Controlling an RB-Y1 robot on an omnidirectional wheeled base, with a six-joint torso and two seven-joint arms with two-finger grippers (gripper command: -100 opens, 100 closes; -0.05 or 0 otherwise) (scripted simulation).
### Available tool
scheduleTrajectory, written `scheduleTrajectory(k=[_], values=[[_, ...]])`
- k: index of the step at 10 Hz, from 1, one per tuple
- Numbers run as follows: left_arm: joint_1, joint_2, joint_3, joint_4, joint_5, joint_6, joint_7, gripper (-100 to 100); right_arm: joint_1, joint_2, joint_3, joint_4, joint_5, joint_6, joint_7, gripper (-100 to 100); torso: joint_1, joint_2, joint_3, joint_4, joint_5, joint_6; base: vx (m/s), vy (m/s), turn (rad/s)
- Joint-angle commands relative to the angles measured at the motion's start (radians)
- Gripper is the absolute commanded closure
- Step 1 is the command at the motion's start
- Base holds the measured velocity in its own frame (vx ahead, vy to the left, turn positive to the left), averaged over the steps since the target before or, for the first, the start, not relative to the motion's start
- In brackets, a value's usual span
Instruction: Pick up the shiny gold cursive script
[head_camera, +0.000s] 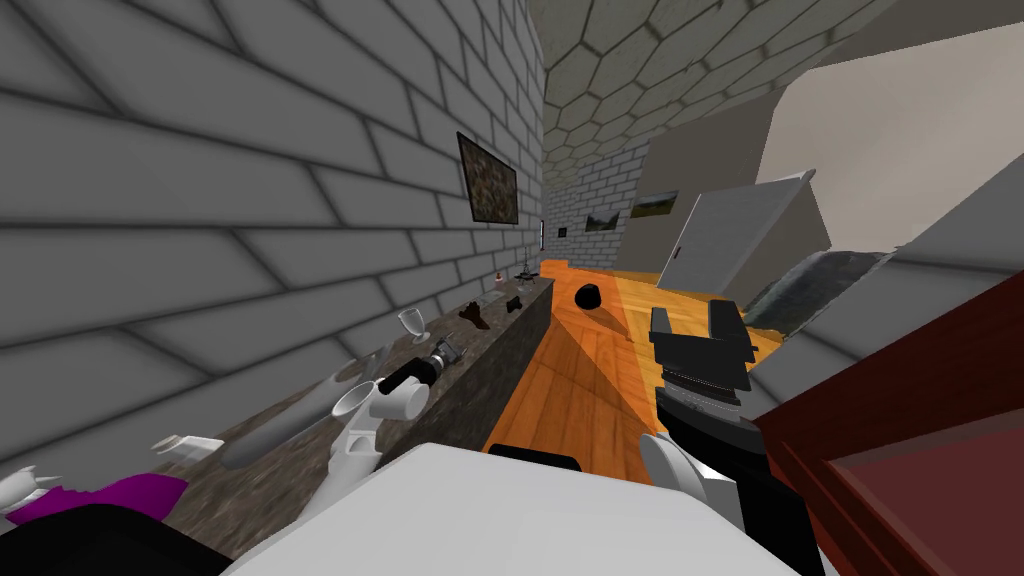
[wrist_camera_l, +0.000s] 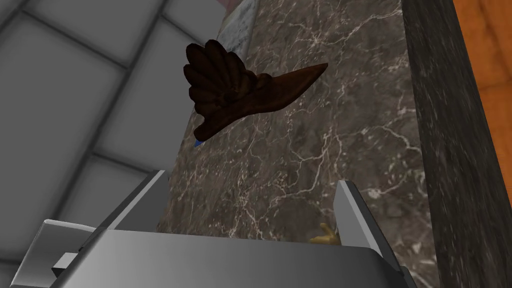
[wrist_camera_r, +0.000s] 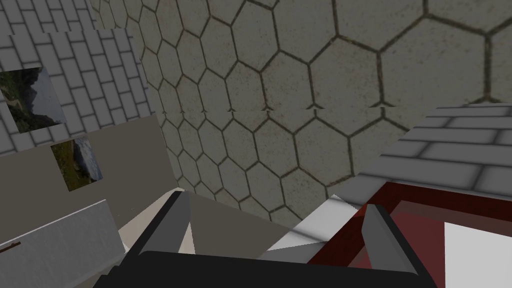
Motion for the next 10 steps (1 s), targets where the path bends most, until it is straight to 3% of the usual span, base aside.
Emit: scheduleTrajectory(k=[1, 2, 3, 4, 5, 6, 7, 10], values=[[-0.004, 0.004, 0.003, 0.002, 0.013, 0.05, 0.019, -100, 0.0, 0.0, 0.0, 0.0, 0.0, 0.0, 0.0, 0, 0.0, 0.0, 0.0, 0.0, 0.0, 0.0, -0.005, 0.034, -0.037], [-0.016, 0.018, 0.01, 0.015, 0.042, 0.082, 0.052, -100, 0.0, 0.0, 0.0, 0.0, 0.0, 0.0, 0.0, 0, 0.0, 0.0, 0.0, 0.0, 0.0, 0.0, -0.002, 0.042, -0.07], [-0.016, 0.018, 0.01, 0.015, 0.042, 0.108, 0.052, -100, 0.0, 0.0, 0.0, 0.0, 0.0, 0.0, 0.0, 0, 0.0, 0.0, 0.0, 0.0, 0.0, 0.0, -0.002, 0.037, -0.039], [-0.027, 0.032, 0.018, 0.028, 0.071, 0.136, 0.084, -100, 0.0, 0.0, 0.0, 0.0, 0.0, 0.0, 0.0, 0, 0.0, 0.0, 0.0, 0.0, 0.0, 0.0, -0.003, 0.038, -0.058], [-0.027, 0.032, 0.018, 0.028, 0.071, 0.163, 0.084, -100, 0.0, 0.0, 0.0, 0.0, 0.0, 0.0, 0.0, 0, 0.0, 0.0, 0.0, 0.0, 0.0, 0.0, -0.005, 0.031, -0.037], [-0.039, 0.046, 0.025, 0.041, 0.099, 0.189, 0.116, -100, 0.0, 0.0, 0.0, 0.0, 0.0, 0.0, 0.0, 0, 0.0, 0.0, 0.0, 0.0, 0.0, 0.0, -0.01, 0.03, -0.055], [-0.039, 0.046, 0.025, 0.041, 0.099, 0.216, 0.116, -100, 0.0, 0.0, 0.0, 0.0, 0.0, 0.0, 0.0, 0, 0.0, 0.0, 0.0, 0.0, 0.0, 0.0, -0.011, 0.029, -0.042], [-0.062, 0.074, 0.039, 0.068, 0.154, 0.303, 0.178, -100, 0.0, 0.0, 0.0, 0.0, 0.0, 0.0, 0.0, 0, 0.0, 0.0, 0.0, 0.0, 0.0, 0.0, -0.006, 0.036, -0.049]])
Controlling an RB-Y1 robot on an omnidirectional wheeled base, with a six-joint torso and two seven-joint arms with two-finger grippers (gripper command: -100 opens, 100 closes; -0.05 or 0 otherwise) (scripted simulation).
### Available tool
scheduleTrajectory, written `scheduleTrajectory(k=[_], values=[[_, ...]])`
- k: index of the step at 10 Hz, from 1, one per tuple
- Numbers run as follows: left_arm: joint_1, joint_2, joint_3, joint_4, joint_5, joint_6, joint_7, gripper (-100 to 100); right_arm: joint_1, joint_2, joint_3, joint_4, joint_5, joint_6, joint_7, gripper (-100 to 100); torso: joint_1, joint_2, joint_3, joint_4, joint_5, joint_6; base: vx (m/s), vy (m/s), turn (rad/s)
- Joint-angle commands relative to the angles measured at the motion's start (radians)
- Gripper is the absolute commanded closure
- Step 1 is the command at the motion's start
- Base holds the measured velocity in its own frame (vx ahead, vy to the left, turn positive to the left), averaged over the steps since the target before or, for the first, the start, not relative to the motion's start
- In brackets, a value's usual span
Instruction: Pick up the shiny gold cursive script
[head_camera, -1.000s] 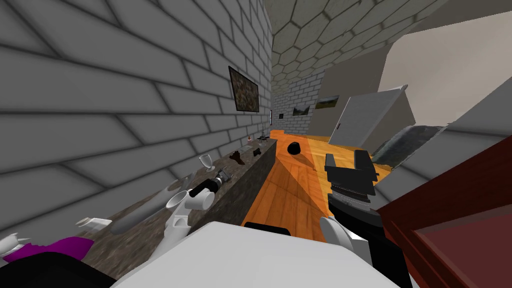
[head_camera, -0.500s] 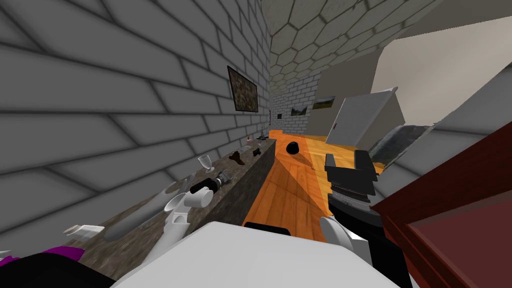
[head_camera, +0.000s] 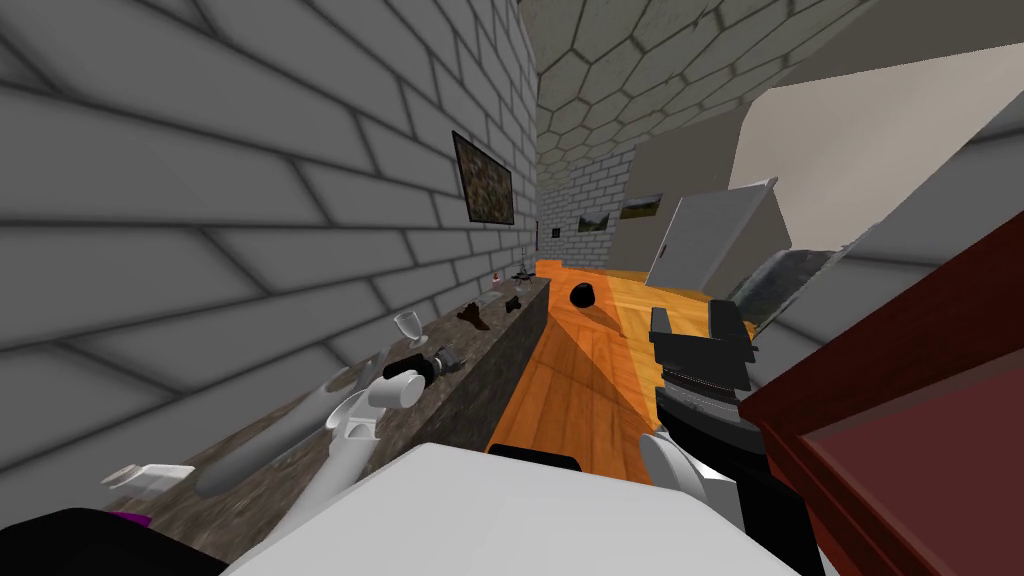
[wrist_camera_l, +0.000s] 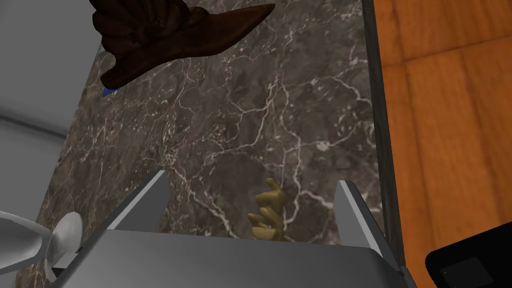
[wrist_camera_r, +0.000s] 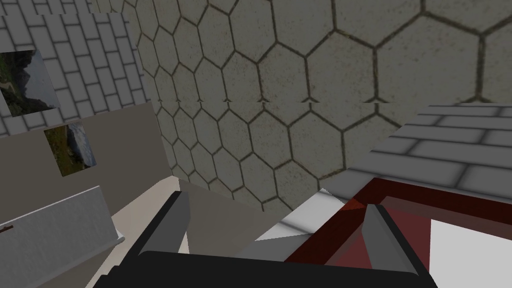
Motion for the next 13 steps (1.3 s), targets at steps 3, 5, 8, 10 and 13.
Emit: scheduleTrajectory(k=[3, 5, 8, 10, 13], values=[[-0.019, 0.023, 0.011, 0.025, 0.043, 0.093, 0.046, -100, 0.0, 0.0, 0.0, 0.0, 0.0, 0.0, 0.0, 0, 0.0, 0.0, 0.0, 0.0, 0.0, 0.0, -0.006, 0.034, -0.043], [-0.03, 0.037, 0.018, 0.038, 0.069, 0.143, 0.075, -100, 0.0, 0.0, 0.0, 0.0, 0.0, 0.0, 0.0, 0, 0.0, 0.0, 0.0, 0.0, 0.0, 0.0, -0.006, 0.032, -0.044], [-0.051, 0.067, 0.031, 0.061, 0.117, 0.226, 0.128, -100, 0.0, 0.0, 0.0, 0.0, 0.0, 0.0, 0.0, 0, 0.0, 0.0, 0.0, 0.0, 0.0, 0.0, -0.006, 0.037, -0.042], [-0.06, 0.082, 0.037, 0.071, 0.139, 0.273, 0.153, -100, 0.0, 0.0, 0.0, 0.0, 0.0, 0.0, 0.0, 0, -0.001, 0.0, 0.0, 0.0, 0.0, 0.0, -0.002, 0.029, -0.041], [-0.076, 0.113, 0.047, 0.089, 0.178, 0.344, 0.197, -100, 0.0, 0.0, 0.0, 0.0, 0.0, 0.0, 0.0, 0, -0.001, 0.0, 0.0, 0.0, 0.0, 0.0, -0.011, 0.03, -0.049]])
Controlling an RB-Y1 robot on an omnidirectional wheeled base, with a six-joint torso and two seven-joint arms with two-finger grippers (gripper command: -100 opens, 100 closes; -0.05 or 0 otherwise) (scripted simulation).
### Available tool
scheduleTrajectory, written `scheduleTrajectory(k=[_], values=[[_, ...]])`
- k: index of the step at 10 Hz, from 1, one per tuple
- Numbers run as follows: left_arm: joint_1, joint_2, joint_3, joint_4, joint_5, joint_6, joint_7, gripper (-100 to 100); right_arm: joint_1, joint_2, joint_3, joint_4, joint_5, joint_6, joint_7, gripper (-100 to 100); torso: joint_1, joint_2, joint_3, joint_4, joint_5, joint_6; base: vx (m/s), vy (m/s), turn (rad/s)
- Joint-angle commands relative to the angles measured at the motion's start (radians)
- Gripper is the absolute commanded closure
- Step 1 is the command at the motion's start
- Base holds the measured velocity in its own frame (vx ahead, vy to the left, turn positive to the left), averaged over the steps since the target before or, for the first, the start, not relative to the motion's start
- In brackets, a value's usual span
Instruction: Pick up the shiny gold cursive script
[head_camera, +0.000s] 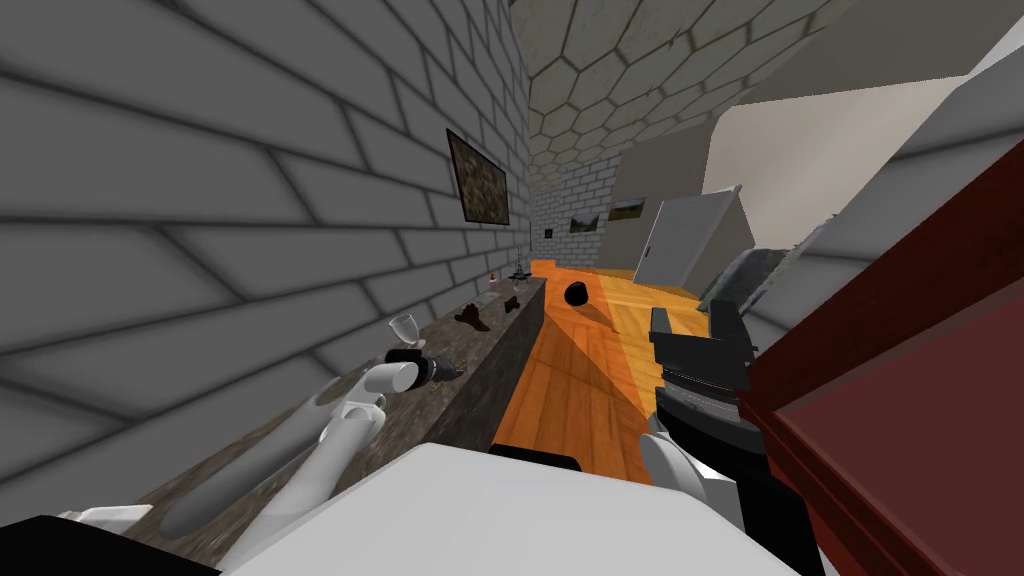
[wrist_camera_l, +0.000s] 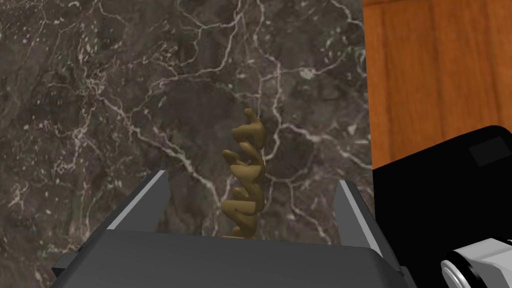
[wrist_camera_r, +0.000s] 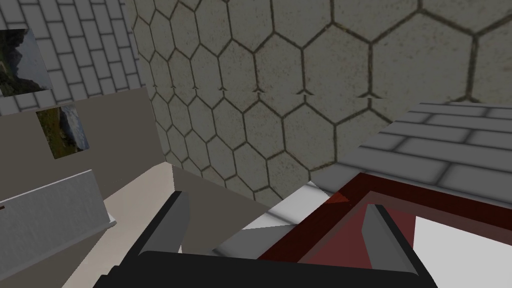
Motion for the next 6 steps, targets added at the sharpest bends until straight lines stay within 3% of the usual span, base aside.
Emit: scheduleTrajectory(k=[1, 6], values=[[-0.003, 0.009, 0.003, 0.004, 0.012, 0.032, 0.015, -100, 0.0, 0.0, 0.0, 0.0, 0.0, 0.0, 0.0, 0, 0.0, 0.0, 0.0, 0.0, 0.0, 0.0, -0.009, 0.03, -0.022], [-0.027, 0.071, 0.018, 0.03, 0.076, 0.155, 0.087, -100, 0.0, 0.0, 0.0, 0.0, 0.0, 0.0, 0.0, 0, -0.001, 0.0, 0.0, 0.0, 0.0, 0.0, -0.008, 0.027, -0.041]])
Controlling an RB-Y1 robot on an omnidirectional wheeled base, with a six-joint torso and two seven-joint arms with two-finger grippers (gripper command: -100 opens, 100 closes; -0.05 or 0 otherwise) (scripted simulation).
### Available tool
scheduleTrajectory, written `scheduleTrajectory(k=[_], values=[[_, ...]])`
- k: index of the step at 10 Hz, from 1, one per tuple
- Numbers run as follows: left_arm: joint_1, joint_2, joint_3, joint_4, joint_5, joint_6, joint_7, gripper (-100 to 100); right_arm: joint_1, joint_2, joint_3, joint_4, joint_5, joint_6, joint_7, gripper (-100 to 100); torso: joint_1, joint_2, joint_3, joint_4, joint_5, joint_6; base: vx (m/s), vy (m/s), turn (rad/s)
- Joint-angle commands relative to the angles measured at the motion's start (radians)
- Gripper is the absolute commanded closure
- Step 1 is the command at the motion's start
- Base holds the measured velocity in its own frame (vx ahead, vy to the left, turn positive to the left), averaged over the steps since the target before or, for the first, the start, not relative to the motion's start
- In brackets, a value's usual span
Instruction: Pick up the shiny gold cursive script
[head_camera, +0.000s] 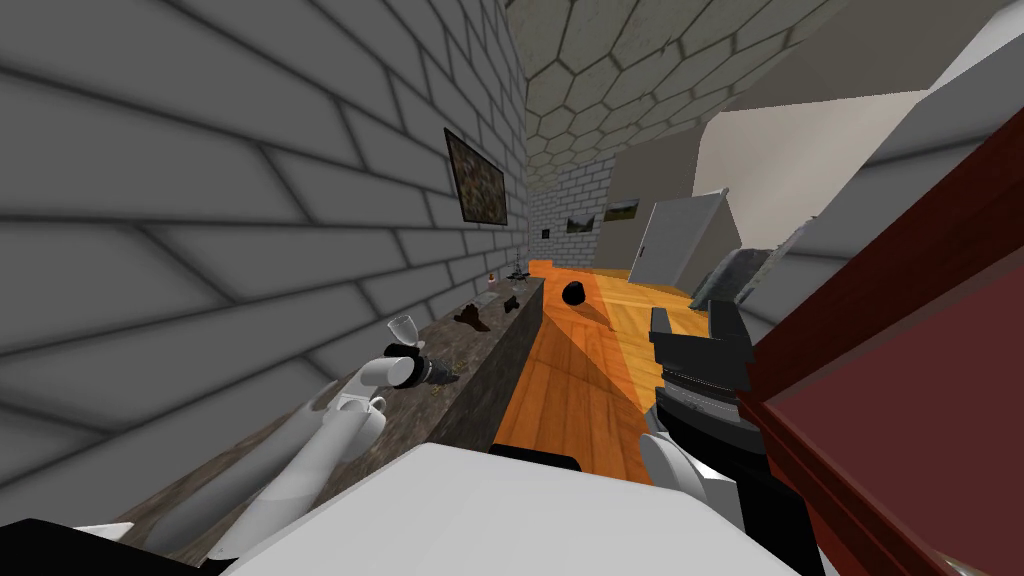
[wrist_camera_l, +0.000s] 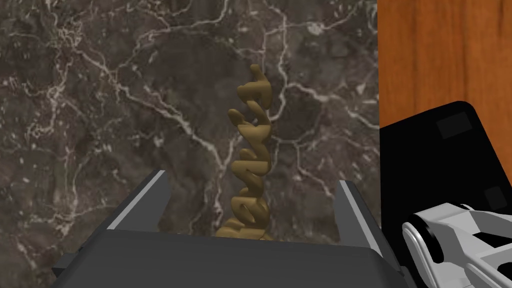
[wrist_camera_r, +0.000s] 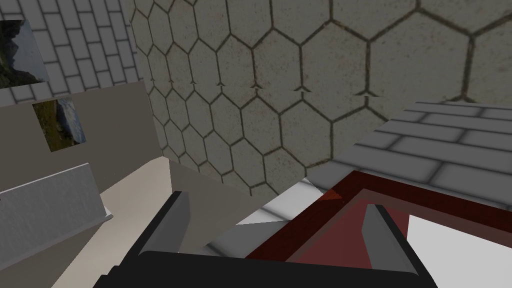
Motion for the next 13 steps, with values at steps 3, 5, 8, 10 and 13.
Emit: scheduleTrajectory(k=[3, 5, 8, 10, 13], values=[[0.0, 0.01, 0.003, -0.003, 0.009, 0.022, 0.014, 0, 0.0, 0.0, 0.0, 0.0, 0.0, 0.0, 0.0, 0, -0.001, 0.0, 0.0, 0.0, 0.0, 0.0, -0.004, 0.007, -0.009], [-0.006, -0.008, -0.007, 0.041, -0.006, -0.01, -0.012, -100, 0.0, 0.0, 0.0, 0.0, 0.0, 0.0, 0.0, 0, -0.002, -0.001, -0.001, 0.0, 0.0, 0.0, 0.013, -0.007, -0.023], [-0.005, -0.015, -0.01, 0.052, -0.011, -0.02, -0.019, 100, 0.0, 0.0, 0.0, 0.0, 0.0, 0.0, 0.0, 0, -0.002, -0.002, -0.001, 0.0, 0.0, 0.0, 0.01, -0.006, -0.008], [-0.005, -0.015, -0.01, 0.051, -0.011, -0.02, -0.019, 100, 0.0, 0.0, 0.0, 0.0, 0.0, 0.0, 0.0, 0, -0.002, -0.001, -0.001, 0.0, 0.0, 0.0, 0.0, 0.0, 0.0], [-0.005, -0.015, -0.01, 0.051, -0.011, -0.019, -0.019, 0, 0.0, 0.0, 0.0, 0.0, 0.0, 0.0, 0.0, 0, -0.001, -0.001, -0.001, 0.0, 0.0, 0.0, 0.0, 0.0, 0.0]])
